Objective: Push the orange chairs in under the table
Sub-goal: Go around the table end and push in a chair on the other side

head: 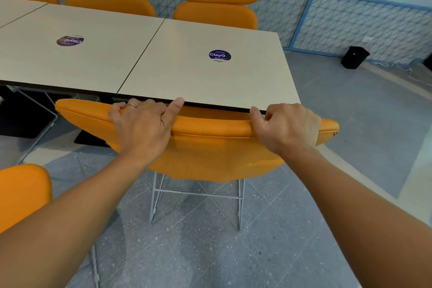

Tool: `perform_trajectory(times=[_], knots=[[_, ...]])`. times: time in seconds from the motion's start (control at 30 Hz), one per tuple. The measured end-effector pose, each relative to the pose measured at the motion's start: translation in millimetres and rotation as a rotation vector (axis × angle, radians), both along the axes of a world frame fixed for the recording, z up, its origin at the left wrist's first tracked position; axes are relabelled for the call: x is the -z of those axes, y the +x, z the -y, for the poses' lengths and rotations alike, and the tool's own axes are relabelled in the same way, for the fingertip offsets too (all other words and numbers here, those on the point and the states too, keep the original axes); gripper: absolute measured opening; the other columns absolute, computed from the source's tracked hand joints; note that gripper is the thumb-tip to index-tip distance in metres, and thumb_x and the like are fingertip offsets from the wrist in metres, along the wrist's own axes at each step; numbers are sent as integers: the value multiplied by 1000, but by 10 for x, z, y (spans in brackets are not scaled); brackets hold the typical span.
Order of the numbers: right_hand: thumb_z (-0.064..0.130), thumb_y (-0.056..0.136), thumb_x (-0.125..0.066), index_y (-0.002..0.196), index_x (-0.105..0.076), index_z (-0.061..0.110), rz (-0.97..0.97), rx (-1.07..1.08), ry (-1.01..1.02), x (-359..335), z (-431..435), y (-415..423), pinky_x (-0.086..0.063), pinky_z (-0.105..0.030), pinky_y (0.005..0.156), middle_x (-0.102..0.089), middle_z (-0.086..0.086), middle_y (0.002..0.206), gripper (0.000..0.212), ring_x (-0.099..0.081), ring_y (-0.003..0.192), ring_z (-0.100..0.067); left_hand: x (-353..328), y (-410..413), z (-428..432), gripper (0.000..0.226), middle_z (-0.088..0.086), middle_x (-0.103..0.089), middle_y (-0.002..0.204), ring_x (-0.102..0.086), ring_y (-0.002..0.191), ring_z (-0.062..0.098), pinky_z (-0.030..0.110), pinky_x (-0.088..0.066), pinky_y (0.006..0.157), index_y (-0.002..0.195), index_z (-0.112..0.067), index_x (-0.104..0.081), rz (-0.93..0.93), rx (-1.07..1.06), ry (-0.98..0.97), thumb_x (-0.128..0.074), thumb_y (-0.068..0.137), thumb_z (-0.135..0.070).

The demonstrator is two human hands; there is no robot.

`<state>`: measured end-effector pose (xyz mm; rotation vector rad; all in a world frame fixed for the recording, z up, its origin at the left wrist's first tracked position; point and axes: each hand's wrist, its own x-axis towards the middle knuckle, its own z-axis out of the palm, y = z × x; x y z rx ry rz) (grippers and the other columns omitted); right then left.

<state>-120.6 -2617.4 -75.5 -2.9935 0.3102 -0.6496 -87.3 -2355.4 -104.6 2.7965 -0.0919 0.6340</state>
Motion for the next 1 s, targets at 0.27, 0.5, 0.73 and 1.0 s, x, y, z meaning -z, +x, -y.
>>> perform_trajectory(times=[0.27, 0.5, 0.73, 1.0], knots=[[61, 92, -33, 59, -64, 17, -7, -2, 18, 12, 76, 414, -33, -30, 56, -49, 1, 52, 64, -46, 54, -20, -6, 432, 87, 70, -3, -55, 67, -49, 83, 26, 48, -28, 92, 54, -25, -47, 10, 0, -1, -12, 93, -71], [60, 93, -33, 60, -62, 18, -30, -8, 43, 0, 59, 549, -35, -31, 58, -48, 1, 53, 61, -42, 52, -17, -69, 586, 46, 63, -10, -48, 67, -42, 84, 20, 47, -26, 92, 52, -31, -42, -79, 43, -28, -16, 87, -77], [52, 93, -34, 61, -63, 17, -21, -36, 29, 47, 67, 491, -33, -33, 64, -46, 2, 52, 55, -39, 51, -17, -71, 380, -34, 51, -6, -62, 102, -44, 117, 24, 42, -13, 110, 95, -35, -62, -176, 104, -143, -21, 93, -65], [49, 90, -46, 89, -75, 27, 34, -331, 294, 22, -86, 295, -36, -39, 85, -70, 8, 83, 36, -60, 82, -18, -261, -122, -78, 39, -3, -48, 141, -34, 136, 19, 44, -27, 113, 129, -28, -57, -193, 138, -312, -57, 92, -42]])
